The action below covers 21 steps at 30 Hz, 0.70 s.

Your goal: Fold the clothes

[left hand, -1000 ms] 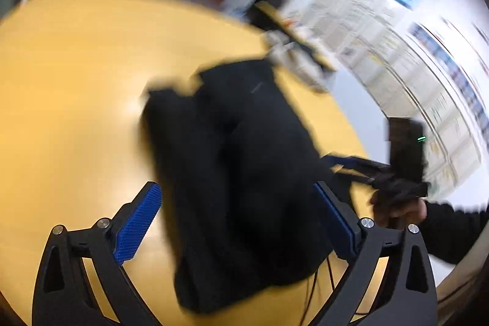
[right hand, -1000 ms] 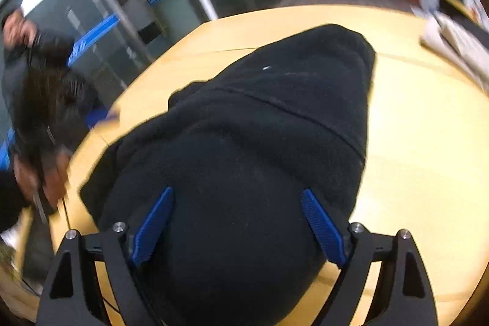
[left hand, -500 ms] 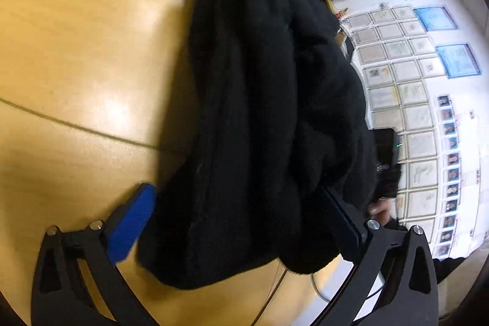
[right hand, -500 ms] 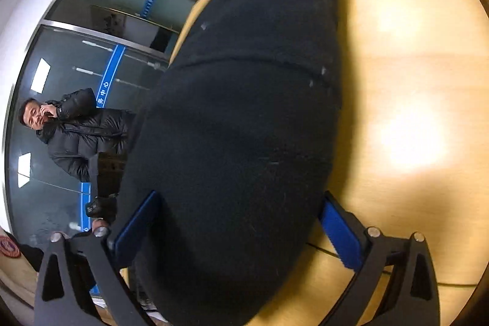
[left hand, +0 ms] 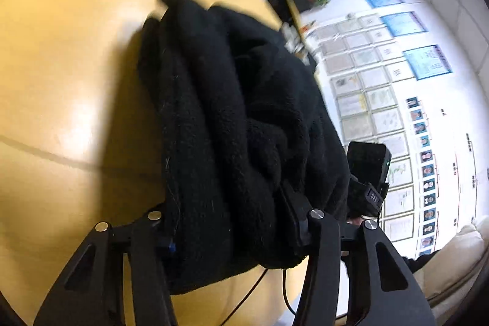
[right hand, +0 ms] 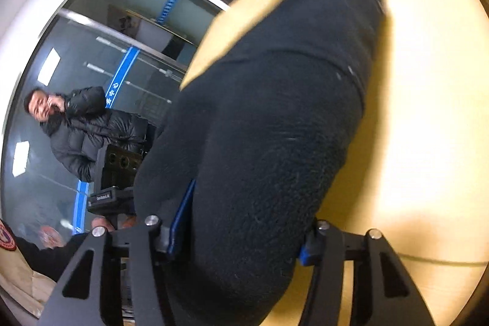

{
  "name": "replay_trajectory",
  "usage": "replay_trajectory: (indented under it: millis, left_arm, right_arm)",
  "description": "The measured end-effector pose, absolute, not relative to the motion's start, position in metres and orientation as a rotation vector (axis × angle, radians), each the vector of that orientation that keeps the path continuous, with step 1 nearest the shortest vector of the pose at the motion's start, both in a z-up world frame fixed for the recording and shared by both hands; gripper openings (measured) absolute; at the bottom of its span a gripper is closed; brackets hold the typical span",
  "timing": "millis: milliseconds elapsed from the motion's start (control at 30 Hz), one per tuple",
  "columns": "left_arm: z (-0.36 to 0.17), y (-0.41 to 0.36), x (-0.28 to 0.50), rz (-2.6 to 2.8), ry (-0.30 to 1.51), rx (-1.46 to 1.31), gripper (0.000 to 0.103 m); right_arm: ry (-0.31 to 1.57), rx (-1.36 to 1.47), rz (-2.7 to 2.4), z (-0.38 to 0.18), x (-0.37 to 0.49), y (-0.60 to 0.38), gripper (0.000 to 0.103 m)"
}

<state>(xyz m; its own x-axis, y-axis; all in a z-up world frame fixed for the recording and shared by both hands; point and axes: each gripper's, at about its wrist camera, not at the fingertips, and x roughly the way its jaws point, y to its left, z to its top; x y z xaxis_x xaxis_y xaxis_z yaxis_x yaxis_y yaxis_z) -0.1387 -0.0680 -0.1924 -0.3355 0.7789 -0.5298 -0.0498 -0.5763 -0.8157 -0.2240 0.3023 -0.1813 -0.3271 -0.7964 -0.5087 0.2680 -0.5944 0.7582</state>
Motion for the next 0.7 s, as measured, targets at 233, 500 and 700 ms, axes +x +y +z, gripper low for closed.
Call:
replay_trajectory:
  millis: [233, 500, 700]
  left_arm:
    - [-0.142, -0.105, -0.188, 2.157, -0.868, -1.185, 0.053]
    - [-0.244, -0.116, -0.256, 2.17, -0.733, -1.452, 0.07]
    - [-0.197, -0.099, -0.229, 2.422, -0.432, -1.389, 0.086]
  right_arm:
    - [-0.62, 0.967, -2.059, -0.115, -0.267, 0.264, 0.055]
    - [-0.605, 1.252, -2.086, -0.219, -0.346, 0.249, 0.071]
    - [-0.442, 1.33, -2.282, -0.191, -0.335, 0.243, 0.088]
